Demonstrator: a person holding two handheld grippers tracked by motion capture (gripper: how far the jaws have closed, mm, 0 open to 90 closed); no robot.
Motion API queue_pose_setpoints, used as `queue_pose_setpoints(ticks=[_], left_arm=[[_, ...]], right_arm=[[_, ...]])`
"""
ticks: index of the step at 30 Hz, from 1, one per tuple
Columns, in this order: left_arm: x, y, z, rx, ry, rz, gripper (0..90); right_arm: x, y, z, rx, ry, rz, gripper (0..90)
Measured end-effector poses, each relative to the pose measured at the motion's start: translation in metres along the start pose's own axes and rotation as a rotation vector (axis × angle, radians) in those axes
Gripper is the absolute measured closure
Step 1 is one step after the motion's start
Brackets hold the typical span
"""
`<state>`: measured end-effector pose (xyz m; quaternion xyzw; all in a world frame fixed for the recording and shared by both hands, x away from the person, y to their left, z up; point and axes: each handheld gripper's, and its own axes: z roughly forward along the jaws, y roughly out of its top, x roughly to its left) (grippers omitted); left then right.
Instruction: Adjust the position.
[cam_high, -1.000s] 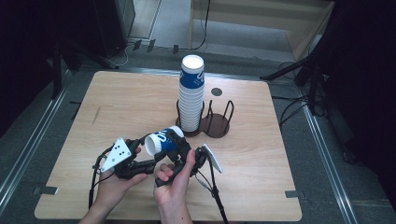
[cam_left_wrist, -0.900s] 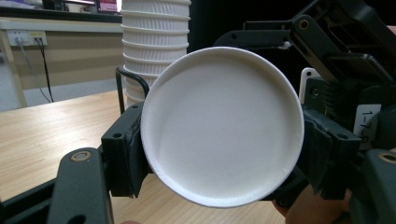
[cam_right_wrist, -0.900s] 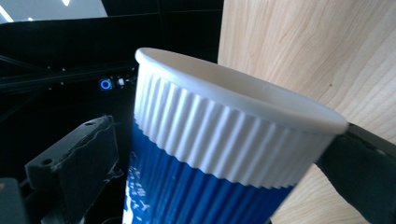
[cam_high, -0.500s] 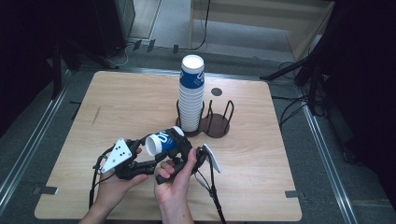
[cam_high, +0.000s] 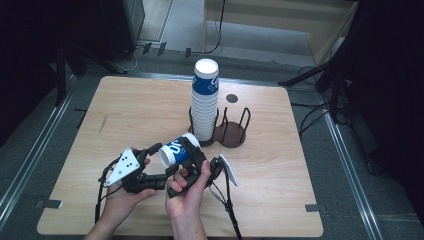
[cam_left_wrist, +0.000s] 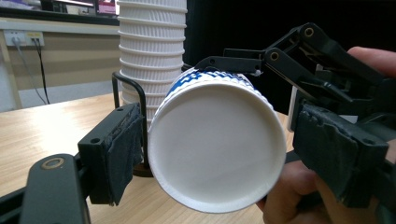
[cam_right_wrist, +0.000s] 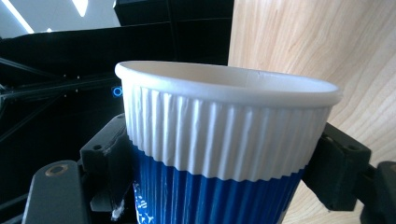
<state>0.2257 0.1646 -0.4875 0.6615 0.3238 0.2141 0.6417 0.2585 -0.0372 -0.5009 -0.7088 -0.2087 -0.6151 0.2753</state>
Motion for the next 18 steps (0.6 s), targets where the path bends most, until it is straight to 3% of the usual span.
queue_pose_setpoints(ticks=[11, 16, 17, 18], left_arm=[[0.009, 0.004, -0.008, -0.016, 0.012, -0.052, 16.2], [0.015, 0.004, -0.010, -0.015, 0.019, -0.072, 16.1], [0.015, 0.004, -0.010, -0.015, 0.019, -0.072, 16.1], [0.017, 0.004, -0.011, -0.015, 0.022, -0.074, 16.1]], right_arm=[[0.005, 0.007, -0.005, -0.051, -0.010, -0.115, 20.9], [0.007, 0.010, -0.008, -0.082, -0.022, -0.212, 21.1], [0.007, 0.010, -0.008, -0.082, -0.022, -0.212, 21.1], [0.008, 0.011, -0.009, -0.094, -0.024, -0.252, 21.1]])
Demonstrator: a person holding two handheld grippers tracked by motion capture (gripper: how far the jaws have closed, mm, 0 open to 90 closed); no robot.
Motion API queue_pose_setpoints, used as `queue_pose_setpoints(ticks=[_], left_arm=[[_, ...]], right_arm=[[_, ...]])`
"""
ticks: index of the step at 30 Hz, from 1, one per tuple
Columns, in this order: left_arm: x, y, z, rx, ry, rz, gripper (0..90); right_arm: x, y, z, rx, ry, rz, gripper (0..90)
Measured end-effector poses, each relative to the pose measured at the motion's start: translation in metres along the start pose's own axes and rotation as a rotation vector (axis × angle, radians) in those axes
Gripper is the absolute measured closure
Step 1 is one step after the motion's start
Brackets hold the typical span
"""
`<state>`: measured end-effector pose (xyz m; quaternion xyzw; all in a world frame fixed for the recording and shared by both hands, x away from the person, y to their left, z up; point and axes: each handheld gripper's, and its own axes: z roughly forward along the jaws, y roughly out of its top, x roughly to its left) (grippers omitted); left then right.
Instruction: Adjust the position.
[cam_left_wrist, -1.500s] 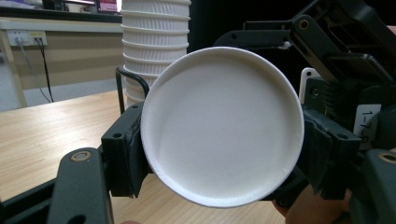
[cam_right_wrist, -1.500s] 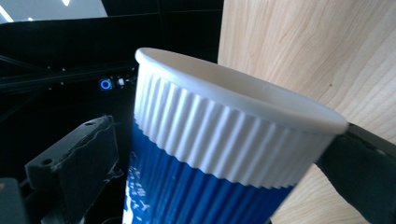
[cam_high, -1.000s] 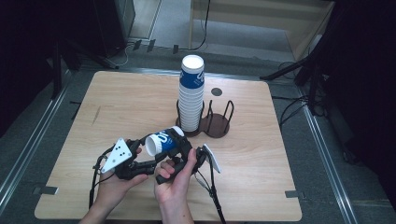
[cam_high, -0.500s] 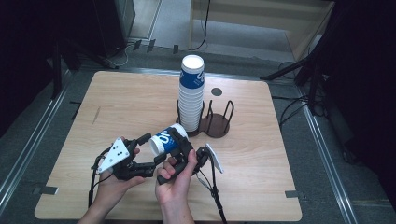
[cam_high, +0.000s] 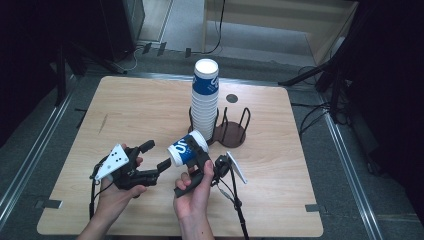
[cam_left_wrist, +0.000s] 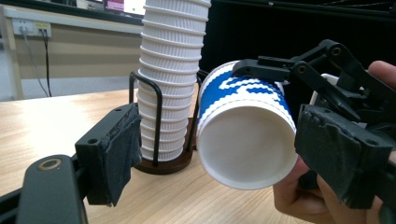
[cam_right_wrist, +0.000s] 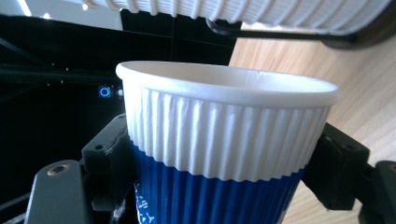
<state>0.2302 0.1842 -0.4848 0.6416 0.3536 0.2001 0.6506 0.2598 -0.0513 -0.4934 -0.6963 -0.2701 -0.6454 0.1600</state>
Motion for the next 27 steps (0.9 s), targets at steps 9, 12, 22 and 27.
queue_pose_setpoints(ticks=[9, 12, 22, 27], left_arm=[[0.008, 0.000, -0.004, 0.006, 0.016, -0.019, 16.1], [0.010, 0.000, -0.004, 0.005, 0.022, -0.021, 16.1], [0.013, -0.004, -0.003, 0.022, 0.026, -0.036, 16.1], [0.014, -0.004, -0.003, 0.022, 0.032, -0.044, 16.1]], right_arm=[[0.004, 0.004, -0.005, -0.033, -0.029, -0.197, 21.0], [0.007, 0.005, -0.006, -0.040, -0.034, -0.268, 21.0], [0.011, 0.010, -0.012, -0.083, -0.037, -0.440, 20.8], [0.010, 0.012, -0.013, -0.100, -0.018, -0.482, 20.8]])
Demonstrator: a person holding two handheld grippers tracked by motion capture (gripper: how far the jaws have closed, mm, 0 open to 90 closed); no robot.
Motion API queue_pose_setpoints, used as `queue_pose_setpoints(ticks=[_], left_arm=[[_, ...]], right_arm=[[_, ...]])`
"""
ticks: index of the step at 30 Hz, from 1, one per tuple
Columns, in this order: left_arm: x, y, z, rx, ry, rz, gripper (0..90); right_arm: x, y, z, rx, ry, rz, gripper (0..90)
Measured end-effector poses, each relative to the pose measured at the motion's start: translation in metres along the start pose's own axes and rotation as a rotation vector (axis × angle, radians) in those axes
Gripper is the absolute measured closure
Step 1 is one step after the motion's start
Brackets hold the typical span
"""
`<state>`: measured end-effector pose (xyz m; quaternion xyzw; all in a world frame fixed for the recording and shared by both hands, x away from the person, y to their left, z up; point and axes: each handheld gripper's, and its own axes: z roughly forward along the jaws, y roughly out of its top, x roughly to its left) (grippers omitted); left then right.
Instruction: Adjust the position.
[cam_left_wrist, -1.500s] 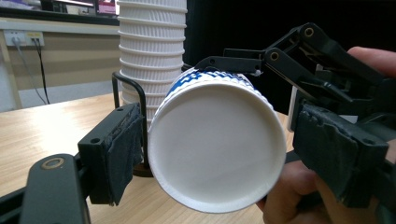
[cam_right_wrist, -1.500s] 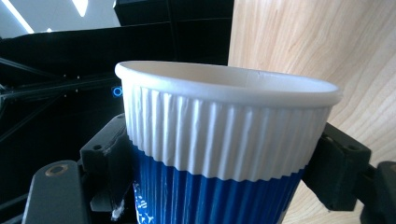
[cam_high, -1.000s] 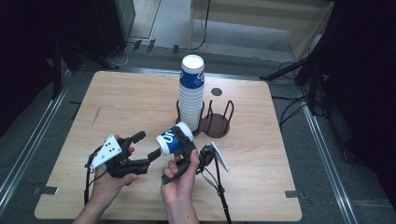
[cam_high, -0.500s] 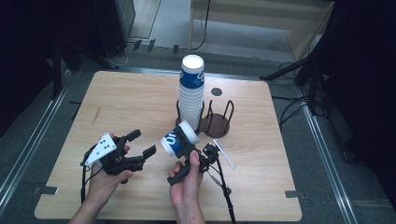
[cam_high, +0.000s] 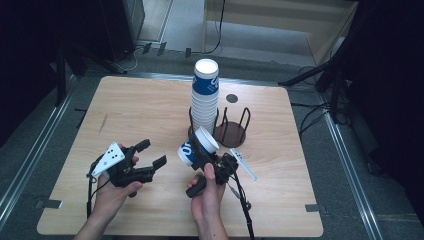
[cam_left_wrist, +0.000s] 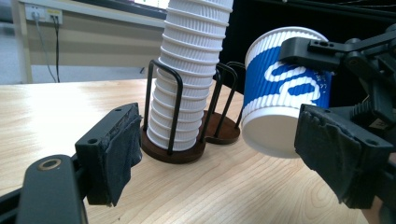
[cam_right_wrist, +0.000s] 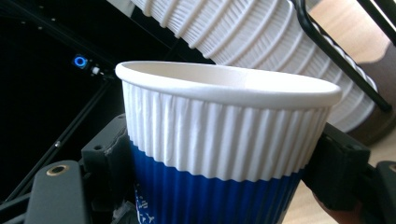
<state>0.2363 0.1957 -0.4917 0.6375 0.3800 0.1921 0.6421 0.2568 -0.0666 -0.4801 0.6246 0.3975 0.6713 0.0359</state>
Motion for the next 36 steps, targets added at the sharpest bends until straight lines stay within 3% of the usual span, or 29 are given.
queue_pose_setpoints(ticks=[5, 6, 8, 9, 10, 11, 15, 22, 23, 36], left_arm=[[0.001, -0.001, 0.000, 0.005, -0.001, -0.001, 16.2], [0.001, -0.001, 0.001, 0.007, 0.000, -0.004, 16.1], [0.001, -0.002, 0.001, 0.007, -0.001, -0.003, 16.1], [0.001, -0.002, 0.000, 0.008, 0.002, -0.005, 16.1], [0.001, -0.002, 0.000, 0.008, 0.002, -0.005, 16.2], [0.002, -0.002, 0.000, 0.008, 0.002, -0.004, 16.2], [0.002, -0.002, 0.000, 0.006, 0.004, -0.005, 16.2], [0.002, -0.003, 0.001, 0.014, 0.001, -0.005, 16.1], [0.002, -0.004, 0.001, 0.018, 0.001, -0.003, 16.2], [0.004, -0.004, 0.000, 0.014, 0.007, -0.015, 16.2]], right_arm=[[0.000, 0.003, -0.001, -0.028, 0.007, -0.048, 20.8], [0.000, 0.004, -0.002, -0.046, 0.000, -0.087, 20.8], [0.000, 0.004, -0.002, -0.048, -0.002, -0.095, 20.8], [-0.001, 0.005, -0.003, -0.063, -0.013, -0.157, 20.8], [-0.001, 0.005, -0.003, -0.063, -0.013, -0.157, 20.8], [-0.002, 0.006, -0.004, -0.067, -0.017, -0.204, 20.8], [-0.003, 0.007, -0.006, -0.079, -0.036, -0.302, 20.8], [-0.004, 0.009, -0.009, -0.086, -0.052, -0.402, 20.8], [-0.004, 0.008, -0.009, -0.090, -0.068, -0.444, 20.8], [-0.008, 0.011, -0.012, -0.078, -0.093, -0.564, 20.6]])
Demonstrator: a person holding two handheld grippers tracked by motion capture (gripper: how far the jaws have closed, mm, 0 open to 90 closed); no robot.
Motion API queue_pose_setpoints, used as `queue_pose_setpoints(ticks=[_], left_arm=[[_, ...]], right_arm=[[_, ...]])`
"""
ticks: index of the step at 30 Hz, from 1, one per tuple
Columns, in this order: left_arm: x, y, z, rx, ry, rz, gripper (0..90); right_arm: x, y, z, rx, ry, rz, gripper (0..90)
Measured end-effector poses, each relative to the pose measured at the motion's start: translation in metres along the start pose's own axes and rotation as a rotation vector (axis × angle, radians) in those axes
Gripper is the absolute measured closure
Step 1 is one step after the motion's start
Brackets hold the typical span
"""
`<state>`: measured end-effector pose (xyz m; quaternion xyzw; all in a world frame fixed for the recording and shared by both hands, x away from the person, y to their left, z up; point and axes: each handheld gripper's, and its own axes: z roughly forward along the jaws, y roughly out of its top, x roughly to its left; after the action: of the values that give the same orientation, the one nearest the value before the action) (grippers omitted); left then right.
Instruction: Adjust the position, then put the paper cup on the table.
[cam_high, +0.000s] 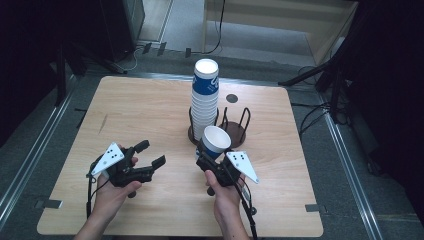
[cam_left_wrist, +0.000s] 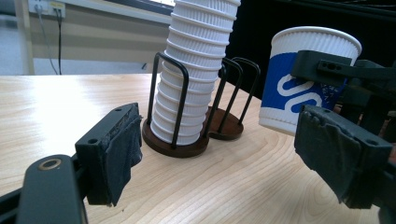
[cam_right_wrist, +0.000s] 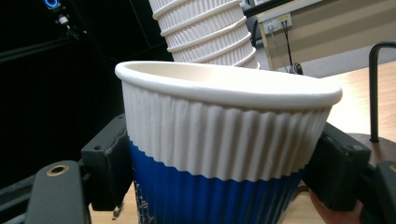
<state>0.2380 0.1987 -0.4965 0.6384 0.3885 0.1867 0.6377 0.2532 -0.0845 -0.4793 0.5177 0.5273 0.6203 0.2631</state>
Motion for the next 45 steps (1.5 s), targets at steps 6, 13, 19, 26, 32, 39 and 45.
queue_pose_setpoints(ticks=[6, 13, 19, 26, 32, 39, 45], left_arm=[[0.002, -0.001, 0.000, 0.005, 0.005, -0.005, 16.2], [0.005, -0.002, -0.001, 0.005, 0.016, -0.017, 16.2], [0.010, -0.004, -0.003, 0.008, 0.039, -0.024, 16.5], [0.014, -0.005, -0.006, 0.007, 0.058, -0.025, 16.6], [0.024, -0.006, -0.011, 0.011, 0.106, -0.038, 23.9], [0.044, -0.008, -0.025, -0.008, 0.186, -0.028, 22.3], [0.057, -0.010, -0.035, -0.006, 0.230, -0.046, 16.3]], right_arm=[[-0.004, 0.001, -0.002, -0.004, 0.005, -0.022, 20.6], [-0.014, 0.001, -0.005, -0.011, -0.018, -0.065, 20.6], [-0.023, 0.002, -0.009, -0.036, -0.032, -0.089, 20.6], [-0.030, 0.005, -0.009, -0.050, -0.064, -0.109, 20.5], [-0.037, 0.008, -0.009, -0.062, -0.097, -0.131, 20.5], [-0.053, 0.014, -0.011, -0.078, -0.153, -0.151, 20.5], [-0.064, 0.020, -0.012, -0.091, -0.186, -0.154, 20.4]])
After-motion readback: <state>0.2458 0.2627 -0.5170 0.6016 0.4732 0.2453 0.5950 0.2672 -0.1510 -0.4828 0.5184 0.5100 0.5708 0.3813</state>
